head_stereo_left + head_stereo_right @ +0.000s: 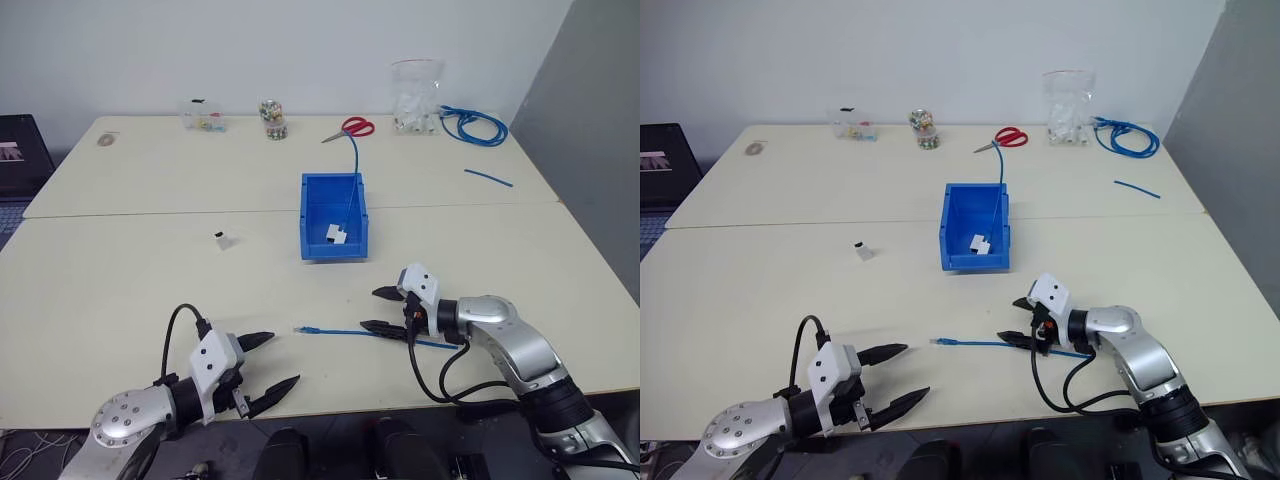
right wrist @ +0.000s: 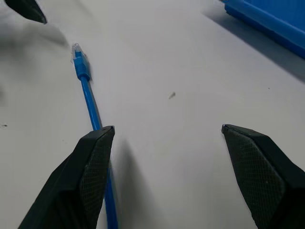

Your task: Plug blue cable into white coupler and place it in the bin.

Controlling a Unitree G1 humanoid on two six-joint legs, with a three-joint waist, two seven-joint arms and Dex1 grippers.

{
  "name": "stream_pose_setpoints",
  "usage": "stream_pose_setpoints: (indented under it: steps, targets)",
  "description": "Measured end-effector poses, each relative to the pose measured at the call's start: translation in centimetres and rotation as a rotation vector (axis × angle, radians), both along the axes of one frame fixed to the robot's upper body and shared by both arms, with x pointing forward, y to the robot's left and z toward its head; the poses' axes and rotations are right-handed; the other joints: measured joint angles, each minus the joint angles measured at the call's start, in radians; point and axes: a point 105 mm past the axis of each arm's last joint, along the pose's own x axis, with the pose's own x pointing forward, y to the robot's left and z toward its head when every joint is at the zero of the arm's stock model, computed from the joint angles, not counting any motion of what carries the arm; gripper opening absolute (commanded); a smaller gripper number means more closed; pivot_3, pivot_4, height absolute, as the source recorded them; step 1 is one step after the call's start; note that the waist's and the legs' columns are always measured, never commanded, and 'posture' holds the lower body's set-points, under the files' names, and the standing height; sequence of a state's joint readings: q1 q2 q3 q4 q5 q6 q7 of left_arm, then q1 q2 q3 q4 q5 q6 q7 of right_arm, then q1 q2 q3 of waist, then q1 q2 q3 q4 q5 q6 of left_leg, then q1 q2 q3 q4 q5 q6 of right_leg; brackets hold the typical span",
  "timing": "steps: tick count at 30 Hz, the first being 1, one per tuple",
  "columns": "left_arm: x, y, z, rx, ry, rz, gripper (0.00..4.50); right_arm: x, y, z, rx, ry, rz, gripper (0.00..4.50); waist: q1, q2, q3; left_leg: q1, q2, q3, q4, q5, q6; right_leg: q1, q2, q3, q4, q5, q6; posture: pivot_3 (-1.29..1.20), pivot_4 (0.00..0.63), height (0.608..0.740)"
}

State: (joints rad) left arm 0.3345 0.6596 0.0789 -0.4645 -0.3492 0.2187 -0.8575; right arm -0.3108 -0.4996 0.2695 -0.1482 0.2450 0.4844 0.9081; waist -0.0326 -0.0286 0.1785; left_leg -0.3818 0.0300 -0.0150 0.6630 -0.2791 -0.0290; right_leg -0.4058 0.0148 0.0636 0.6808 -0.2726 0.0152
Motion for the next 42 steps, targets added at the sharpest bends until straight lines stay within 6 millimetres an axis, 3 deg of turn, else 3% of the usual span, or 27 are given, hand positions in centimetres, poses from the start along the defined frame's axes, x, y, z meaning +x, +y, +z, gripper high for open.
stream_pose_setpoints:
  steps: [3, 8, 16, 27, 42]
  targets:
    - [1.6, 0.8, -0.1, 0.029, -0.023, 0.002, 4.50, -1.2, -0.5, 0.7, -0.009, -0.003, 0.021, 3.81, 0.002, 0.000, 0.000, -0.001, 0.000, 0.000, 0.000, 0.000, 0.000, 0.000, 0.000, -0.001, 0.000, 0.000, 0.000, 0.00, 0.150, 0.740]
    - [2.4, 0.8, -0.1, 0.029, -0.034, -0.035, 4.50, -1.9, -1.2, 1.0, -0.022, -0.013, 0.003, 3.81, 0.000, 0.000, 0.000, -0.001, 0.000, 0.001, 0.000, 0.000, 0.000, 0.000, 0.000, 0.000, -0.001, 0.000, 0.000, 0.00, 0.150, 0.740]
    - [1.8, 0.3, -0.6, 0.022, -0.012, -0.080, 4.50, -1.5, -0.4, -1.7, -0.103, -0.058, -0.028, 3.81, -0.001, 0.000, 0.000, 0.000, 0.000, 0.001, 0.000, 0.000, 0.000, 0.000, 0.000, 0.000, 0.000, 0.000, 0.000, 0.00, 0.150, 0.740]
    - [0.5, 0.4, -1.2, 0.019, 0.019, -0.071, 4.50, 0.7, -0.4, -1.5, -0.092, -0.087, -0.059, 3.81, 0.000, -0.001, 0.000, 0.000, 0.000, 0.001, 0.001, 0.000, 0.000, 0.000, 0.000, 0.001, 0.000, 0.001, 0.001, 0.00, 0.150, 0.740]
    - [-0.1, 0.4, -1.1, 0.018, 0.024, -0.037, 4.50, 1.0, -0.9, -1.2, -0.072, -0.053, -0.053, 3.81, 0.000, -0.001, 0.000, 0.000, 0.000, 0.001, 0.001, 0.000, 0.000, 0.000, 0.000, 0.001, 0.000, 0.001, 0.001, 0.00, 0.150, 0.740]
